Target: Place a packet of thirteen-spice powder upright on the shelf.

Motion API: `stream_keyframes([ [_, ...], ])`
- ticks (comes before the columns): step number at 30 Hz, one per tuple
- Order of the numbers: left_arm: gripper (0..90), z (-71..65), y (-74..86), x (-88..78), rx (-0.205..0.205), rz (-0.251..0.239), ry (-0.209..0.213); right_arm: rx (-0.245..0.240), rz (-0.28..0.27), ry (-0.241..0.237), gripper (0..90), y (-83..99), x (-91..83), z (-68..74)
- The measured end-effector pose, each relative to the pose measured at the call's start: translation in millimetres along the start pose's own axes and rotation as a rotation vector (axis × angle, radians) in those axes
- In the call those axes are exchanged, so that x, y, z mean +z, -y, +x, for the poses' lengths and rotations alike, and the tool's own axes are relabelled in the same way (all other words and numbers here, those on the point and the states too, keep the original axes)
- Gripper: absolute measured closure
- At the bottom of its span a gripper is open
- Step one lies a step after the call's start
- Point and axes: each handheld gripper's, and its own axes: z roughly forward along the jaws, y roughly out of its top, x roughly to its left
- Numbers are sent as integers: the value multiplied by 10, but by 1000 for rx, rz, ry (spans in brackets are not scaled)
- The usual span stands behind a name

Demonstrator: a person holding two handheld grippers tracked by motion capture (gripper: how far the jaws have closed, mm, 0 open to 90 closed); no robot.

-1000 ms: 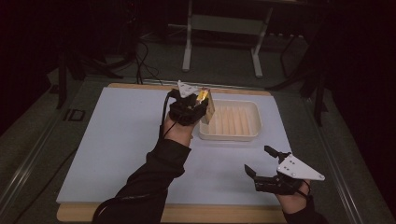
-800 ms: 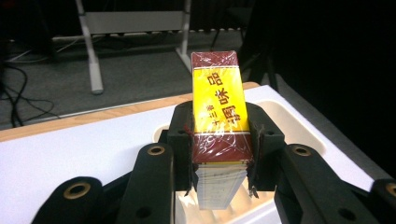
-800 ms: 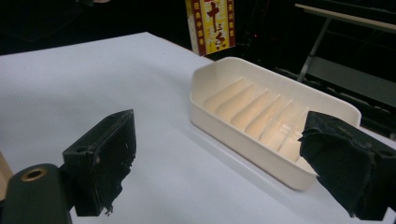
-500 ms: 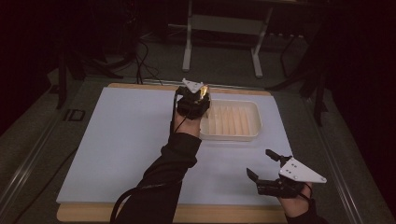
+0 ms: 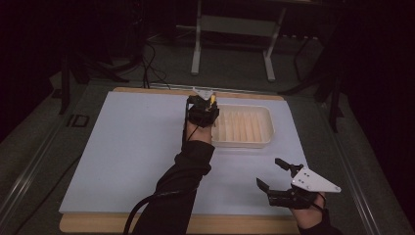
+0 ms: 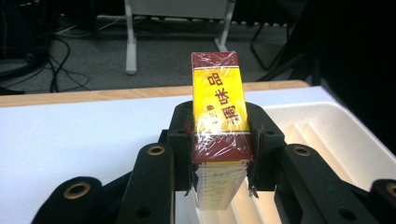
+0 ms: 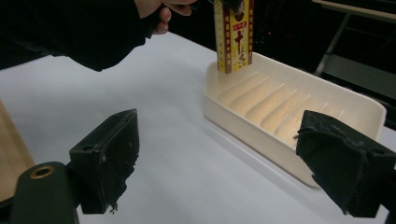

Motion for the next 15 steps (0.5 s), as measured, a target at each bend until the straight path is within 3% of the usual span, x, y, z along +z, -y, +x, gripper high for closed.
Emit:
stream_keyframes([
  [7,682,-78,101,103,-9,20,-39,-17,2,-22,133,3,31,45],
  [15,682,-157,230,243,-27,40,-78,-9,-12,-8,129,10,26,31],
])
